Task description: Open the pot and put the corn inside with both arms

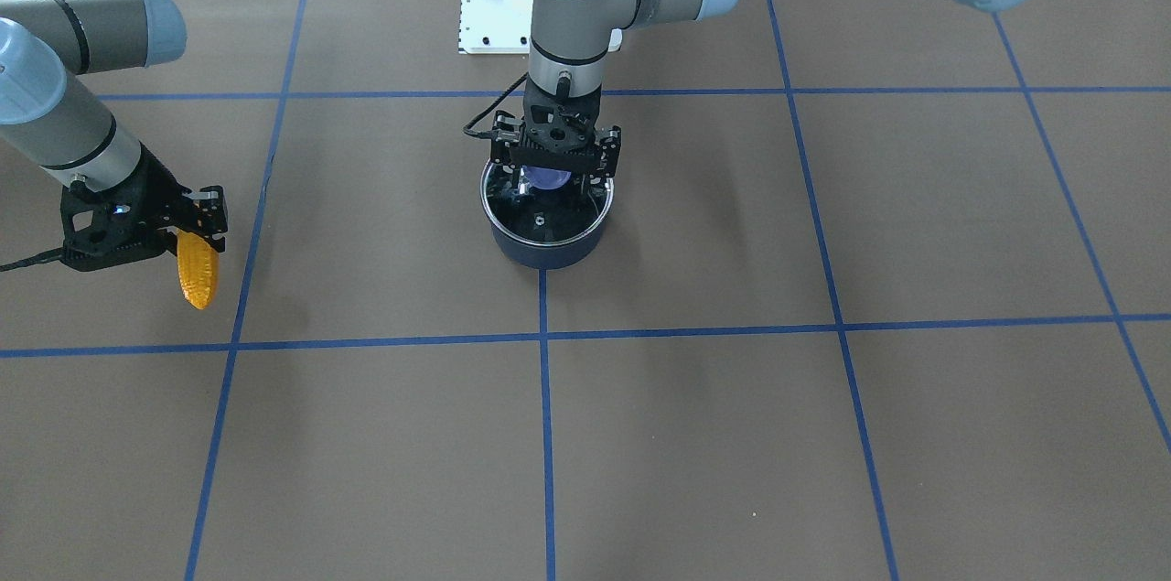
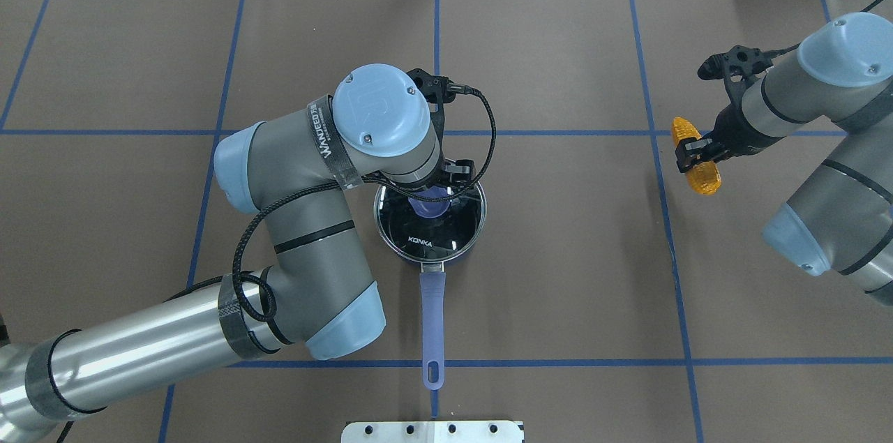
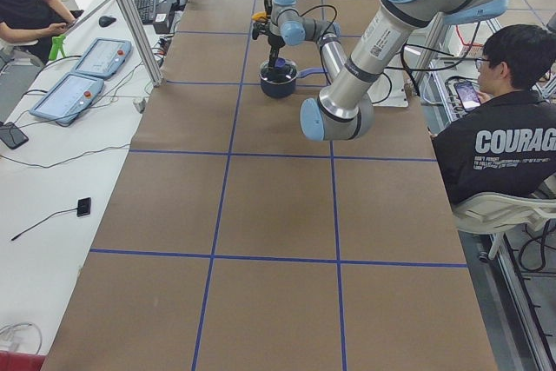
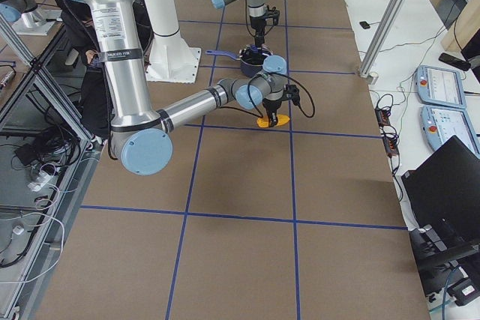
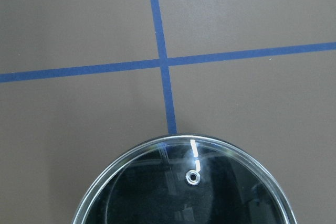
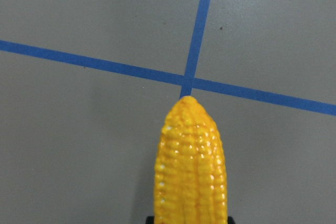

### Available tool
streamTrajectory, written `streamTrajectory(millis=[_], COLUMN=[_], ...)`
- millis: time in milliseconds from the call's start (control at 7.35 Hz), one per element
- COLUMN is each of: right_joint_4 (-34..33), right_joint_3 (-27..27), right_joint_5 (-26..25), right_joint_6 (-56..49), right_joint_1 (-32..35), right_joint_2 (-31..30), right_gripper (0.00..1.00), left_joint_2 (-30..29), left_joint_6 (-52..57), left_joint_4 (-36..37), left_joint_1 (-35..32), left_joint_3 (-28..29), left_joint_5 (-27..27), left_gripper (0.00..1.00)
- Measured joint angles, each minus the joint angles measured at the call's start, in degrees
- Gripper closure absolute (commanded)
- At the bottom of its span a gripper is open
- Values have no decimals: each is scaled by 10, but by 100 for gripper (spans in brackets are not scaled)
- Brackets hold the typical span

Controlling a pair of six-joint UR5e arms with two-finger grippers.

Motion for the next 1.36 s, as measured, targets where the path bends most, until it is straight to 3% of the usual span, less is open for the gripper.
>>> streamTrajectory(millis=[1361], right_joint_4=[0], right_joint_3=[-7], right_joint_5=[0], right_joint_6=[-5], right_joint_1=[0], right_joint_2=[5], right_gripper=[62], left_joint_2=[12], left_joint_6=[0], left_joint_4=[1], left_joint_1=[12], left_joint_3=[-20], left_joint_5=[-1], left_gripper=[19])
